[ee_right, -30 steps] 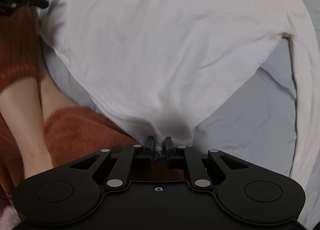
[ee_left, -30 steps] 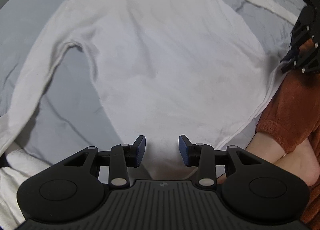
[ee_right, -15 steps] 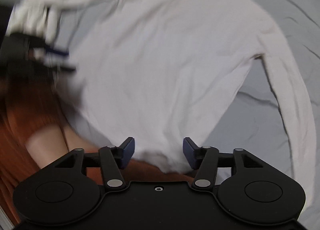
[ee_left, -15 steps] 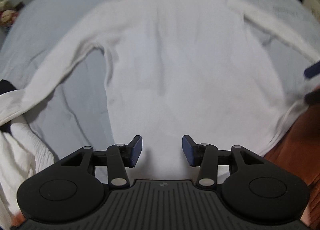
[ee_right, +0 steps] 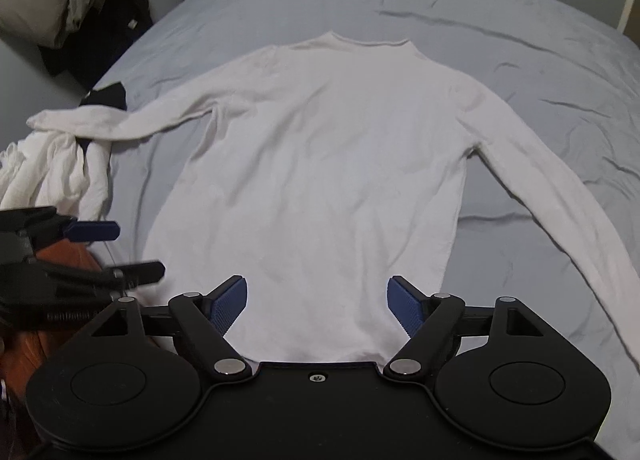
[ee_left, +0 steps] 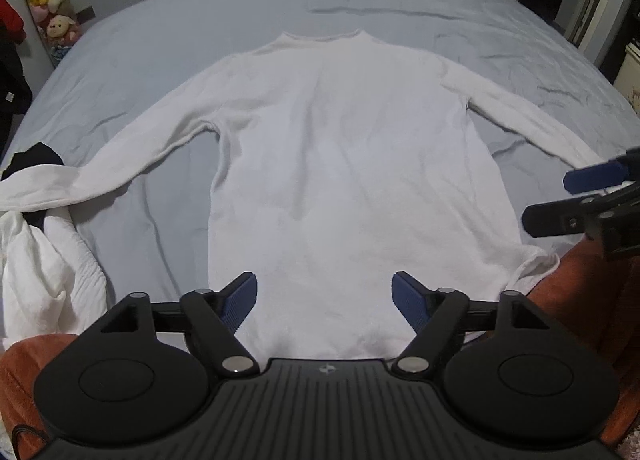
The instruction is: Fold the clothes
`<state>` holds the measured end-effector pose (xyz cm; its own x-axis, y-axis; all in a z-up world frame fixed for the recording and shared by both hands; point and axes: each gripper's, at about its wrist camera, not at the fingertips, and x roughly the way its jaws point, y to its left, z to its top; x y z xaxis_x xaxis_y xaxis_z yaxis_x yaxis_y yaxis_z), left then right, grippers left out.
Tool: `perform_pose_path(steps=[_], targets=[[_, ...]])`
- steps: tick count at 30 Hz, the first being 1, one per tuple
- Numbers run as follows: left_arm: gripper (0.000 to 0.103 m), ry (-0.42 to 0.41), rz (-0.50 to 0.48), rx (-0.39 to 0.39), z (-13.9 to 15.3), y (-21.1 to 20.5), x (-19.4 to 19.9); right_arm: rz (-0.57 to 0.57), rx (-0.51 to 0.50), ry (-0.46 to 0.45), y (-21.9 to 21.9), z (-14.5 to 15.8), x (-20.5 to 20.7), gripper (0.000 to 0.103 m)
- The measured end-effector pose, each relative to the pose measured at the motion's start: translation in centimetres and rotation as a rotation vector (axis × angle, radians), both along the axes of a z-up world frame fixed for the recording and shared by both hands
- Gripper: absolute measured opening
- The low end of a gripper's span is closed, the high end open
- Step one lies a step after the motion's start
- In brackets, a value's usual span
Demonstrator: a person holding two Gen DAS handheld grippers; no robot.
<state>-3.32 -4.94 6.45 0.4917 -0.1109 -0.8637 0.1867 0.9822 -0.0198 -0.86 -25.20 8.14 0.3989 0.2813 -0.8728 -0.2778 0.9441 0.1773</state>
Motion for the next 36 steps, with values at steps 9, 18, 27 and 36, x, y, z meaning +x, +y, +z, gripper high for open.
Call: perform_pose_path(steps=[9,18,27,36], targets=[[0.085,-0.073,0.108,-0.034,0.8,1.5,-0.6,-0.140,0.042,-0.021,1.1,0.3,-2.4,0.085],[0.103,-0.059,0.138,-0.043,0.0,2.2,-1.1,-0.138,0.011,-0.078,2.4,0.9,-3.2,0.086],[0.101,-0.108,0.111,0.045,0.7,1.2,-1.6,-0.151,0.030,-0.090,1.9,0.7,-3.5,0.086],[0.101,-0.165,0.157,0.082,1.8,1.1,-1.9,-0.156,0.052,-0.095,1.3,0.7,-3.6,0.086]])
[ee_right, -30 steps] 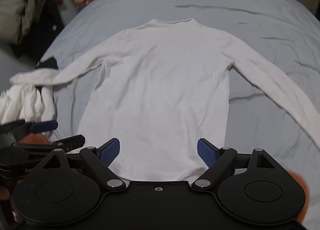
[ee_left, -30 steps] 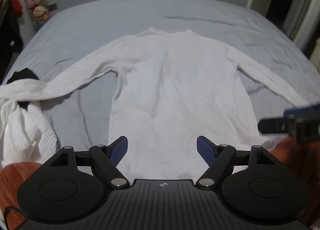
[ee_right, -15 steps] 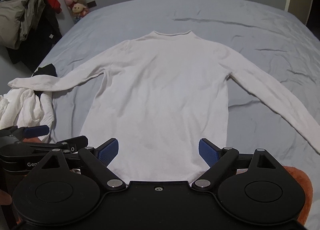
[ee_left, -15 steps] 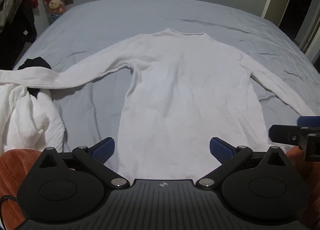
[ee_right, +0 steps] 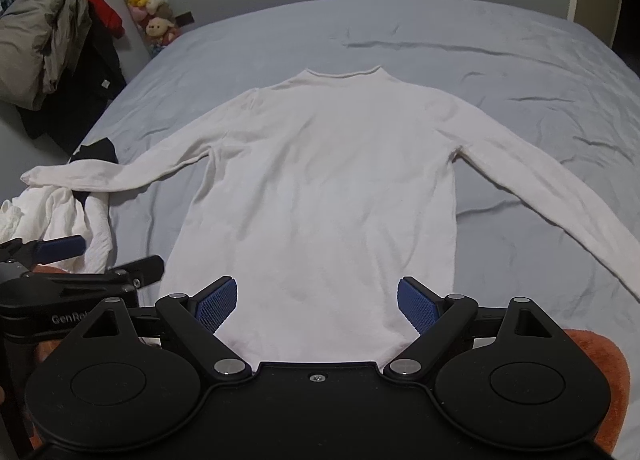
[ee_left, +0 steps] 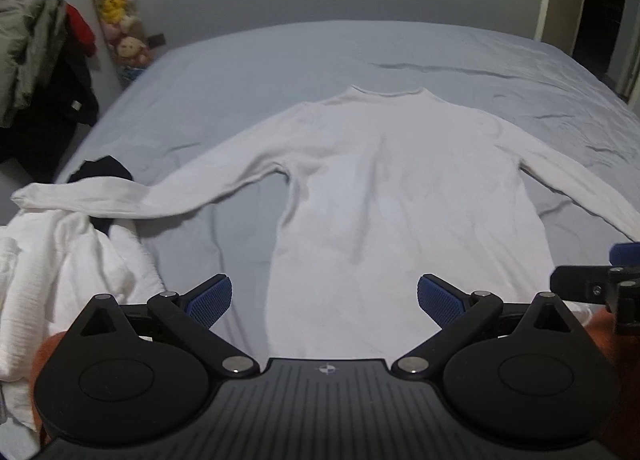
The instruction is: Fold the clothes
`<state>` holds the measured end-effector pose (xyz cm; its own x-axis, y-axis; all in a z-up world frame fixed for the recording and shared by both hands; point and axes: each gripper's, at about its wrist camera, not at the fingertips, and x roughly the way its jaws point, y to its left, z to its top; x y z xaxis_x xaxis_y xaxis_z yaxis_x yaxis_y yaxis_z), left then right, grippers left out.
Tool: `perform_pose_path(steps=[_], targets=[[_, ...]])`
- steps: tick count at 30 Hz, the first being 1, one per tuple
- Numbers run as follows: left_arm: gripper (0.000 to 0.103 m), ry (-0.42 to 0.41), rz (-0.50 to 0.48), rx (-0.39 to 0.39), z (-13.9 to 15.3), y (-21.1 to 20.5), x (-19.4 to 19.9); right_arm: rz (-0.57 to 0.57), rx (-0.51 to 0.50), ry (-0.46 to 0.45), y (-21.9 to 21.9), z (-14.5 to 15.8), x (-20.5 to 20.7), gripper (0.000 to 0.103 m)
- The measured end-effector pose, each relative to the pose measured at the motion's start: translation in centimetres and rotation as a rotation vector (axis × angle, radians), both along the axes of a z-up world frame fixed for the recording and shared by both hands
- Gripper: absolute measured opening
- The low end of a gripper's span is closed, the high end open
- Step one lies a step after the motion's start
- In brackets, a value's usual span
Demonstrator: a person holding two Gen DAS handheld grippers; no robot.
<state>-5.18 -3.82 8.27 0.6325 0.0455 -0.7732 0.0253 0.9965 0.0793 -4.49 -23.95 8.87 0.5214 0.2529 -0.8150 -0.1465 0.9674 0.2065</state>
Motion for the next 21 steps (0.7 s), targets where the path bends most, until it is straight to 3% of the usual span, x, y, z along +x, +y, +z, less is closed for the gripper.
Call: perform_pose_path(steps=[5,10,21], targets=[[0.101,0.013,-0.008,-0.035,-0.03,0.12,0.09,-0.002,0.005,0.003,-0.06,-0.06,0.05,0.086],[0.101,0.025,-0.007,-0.003,-0.30,-0.04,0.28,0.000,0.008,0.000,-0.02,0.05,0.01,0.086],[0.101,0.036,-0.006,-0.014,-0.34,0.17,0.32,-0.002,0.013,-0.002,-0.05,0.07,-0.01,0.086]])
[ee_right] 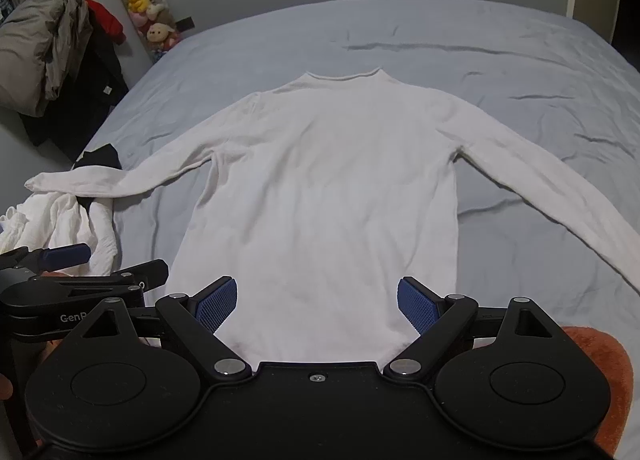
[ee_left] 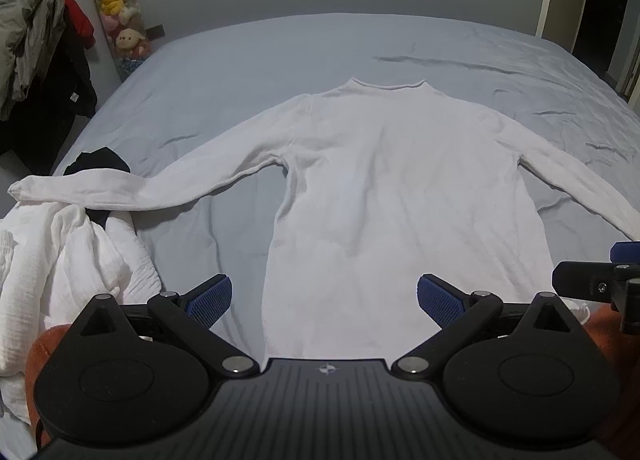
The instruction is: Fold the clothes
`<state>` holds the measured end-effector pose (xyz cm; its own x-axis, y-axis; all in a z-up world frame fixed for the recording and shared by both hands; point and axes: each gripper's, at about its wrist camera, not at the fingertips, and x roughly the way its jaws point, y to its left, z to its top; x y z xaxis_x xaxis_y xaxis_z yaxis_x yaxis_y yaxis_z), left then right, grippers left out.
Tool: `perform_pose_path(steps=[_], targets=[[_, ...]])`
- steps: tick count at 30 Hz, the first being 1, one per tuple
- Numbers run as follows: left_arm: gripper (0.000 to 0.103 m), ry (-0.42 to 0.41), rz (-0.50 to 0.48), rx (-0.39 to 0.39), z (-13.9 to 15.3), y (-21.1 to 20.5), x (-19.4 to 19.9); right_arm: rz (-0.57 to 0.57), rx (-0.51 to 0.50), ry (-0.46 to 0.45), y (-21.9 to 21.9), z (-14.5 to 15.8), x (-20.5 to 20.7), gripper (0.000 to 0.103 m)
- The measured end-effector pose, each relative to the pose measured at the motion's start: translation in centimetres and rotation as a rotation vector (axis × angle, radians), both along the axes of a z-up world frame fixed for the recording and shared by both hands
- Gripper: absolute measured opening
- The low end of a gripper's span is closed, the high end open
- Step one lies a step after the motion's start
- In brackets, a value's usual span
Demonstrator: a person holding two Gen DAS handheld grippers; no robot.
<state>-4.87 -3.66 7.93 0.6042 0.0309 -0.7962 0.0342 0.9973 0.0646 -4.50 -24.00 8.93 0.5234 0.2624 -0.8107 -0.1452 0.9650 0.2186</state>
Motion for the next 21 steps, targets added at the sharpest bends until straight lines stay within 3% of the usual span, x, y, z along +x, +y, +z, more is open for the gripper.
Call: perform_pose_path(steps=[21], targets=[[0.100,0.020,0.010,0.005,-0.21,0.13,0.24,0.009,-0.001,-0.003,0.32,0.26,-0.05,0.086]])
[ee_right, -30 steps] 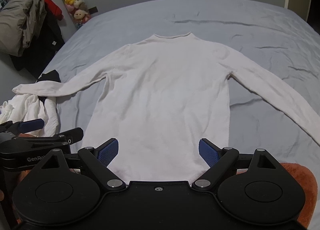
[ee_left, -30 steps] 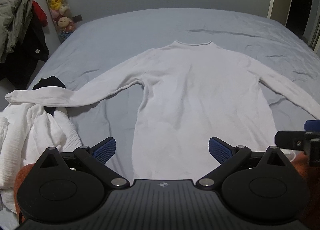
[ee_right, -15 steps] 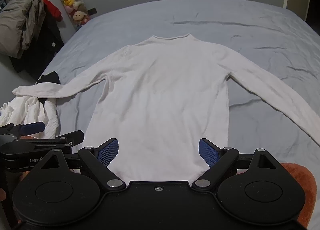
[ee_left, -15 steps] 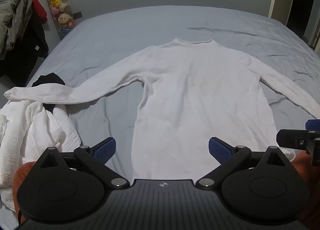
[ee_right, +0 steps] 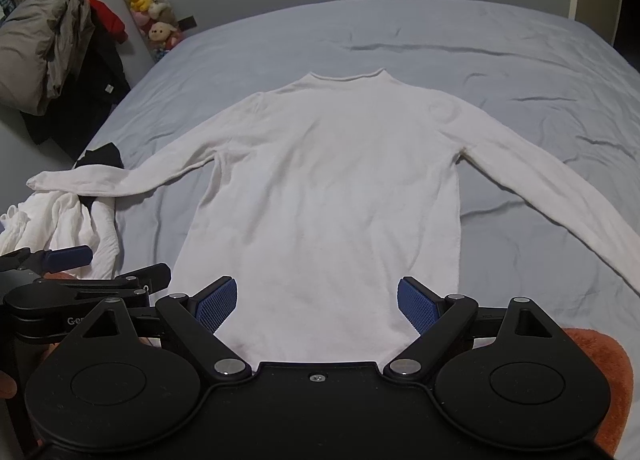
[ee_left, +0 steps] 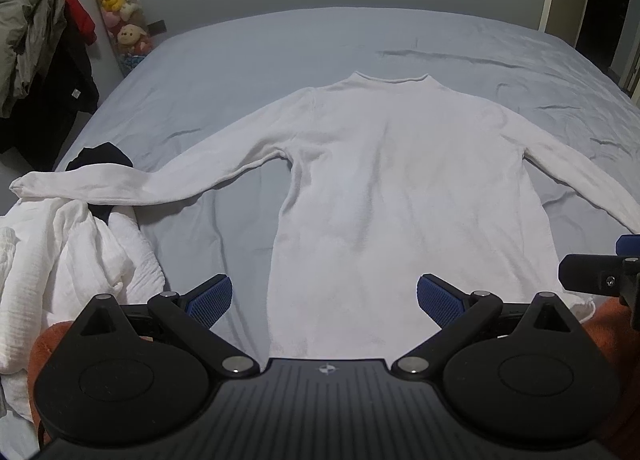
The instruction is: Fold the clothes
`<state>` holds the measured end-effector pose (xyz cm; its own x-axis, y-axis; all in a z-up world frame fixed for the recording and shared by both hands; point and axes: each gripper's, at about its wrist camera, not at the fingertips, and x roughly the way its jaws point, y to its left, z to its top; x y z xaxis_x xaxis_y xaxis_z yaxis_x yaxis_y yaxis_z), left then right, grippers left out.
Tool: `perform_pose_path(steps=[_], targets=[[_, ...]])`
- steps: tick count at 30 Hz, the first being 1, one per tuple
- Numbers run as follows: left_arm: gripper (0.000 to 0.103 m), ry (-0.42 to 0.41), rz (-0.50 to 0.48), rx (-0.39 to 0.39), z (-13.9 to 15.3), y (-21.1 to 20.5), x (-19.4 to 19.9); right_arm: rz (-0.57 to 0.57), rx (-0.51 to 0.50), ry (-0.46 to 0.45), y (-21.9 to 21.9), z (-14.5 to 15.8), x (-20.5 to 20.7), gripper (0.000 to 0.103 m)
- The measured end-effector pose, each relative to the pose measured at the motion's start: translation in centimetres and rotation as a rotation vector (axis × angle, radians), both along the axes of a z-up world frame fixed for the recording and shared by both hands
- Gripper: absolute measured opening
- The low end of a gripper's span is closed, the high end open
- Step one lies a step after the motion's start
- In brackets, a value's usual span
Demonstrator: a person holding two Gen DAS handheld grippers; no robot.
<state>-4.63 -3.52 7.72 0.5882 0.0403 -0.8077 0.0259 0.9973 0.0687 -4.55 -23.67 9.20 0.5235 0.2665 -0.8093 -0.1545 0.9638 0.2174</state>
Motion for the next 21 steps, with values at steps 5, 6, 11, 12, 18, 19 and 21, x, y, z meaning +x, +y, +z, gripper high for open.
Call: perform_pose_path(steps=[5,6,11,12,18,19,21], targets=[[0.100,0.002,0.000,-0.004,0.00,-0.06,0.02,0.000,0.002,-0.004,-0.01,0.17,-0.11,0.086],[0.100,0.001,0.001,-0.003,0.00,-0.08,0.02,-0.002,0.003,-0.005,-0.07,0.20,-0.12,0.086],[0.100,-0.004,-0.002,0.003,-0.36,0.32,0.29,-0.010,0.008,-0.006,-0.27,0.11,-0.17,0.086],[0.100,-0.006,-0.002,0.005,-0.36,0.28,0.24,-0.011,0.008,-0.005,-0.29,0.09,-0.19,0.086],[0.100,-0.010,-0.003,0.005,-0.32,0.16,0.09,-0.004,0.015,-0.008,-0.32,0.11,-0.27,0.086],[0.100,-0.012,-0.004,0.006,-0.20,0.06,-0.05,-0.003,0.016,-0.009,-0.32,0.11,-0.29,0.086],[0.100,-0.018,-0.005,0.009,-0.24,0.05,-0.08,-0.002,0.018,-0.009,-0.37,0.09,-0.30,0.086]])
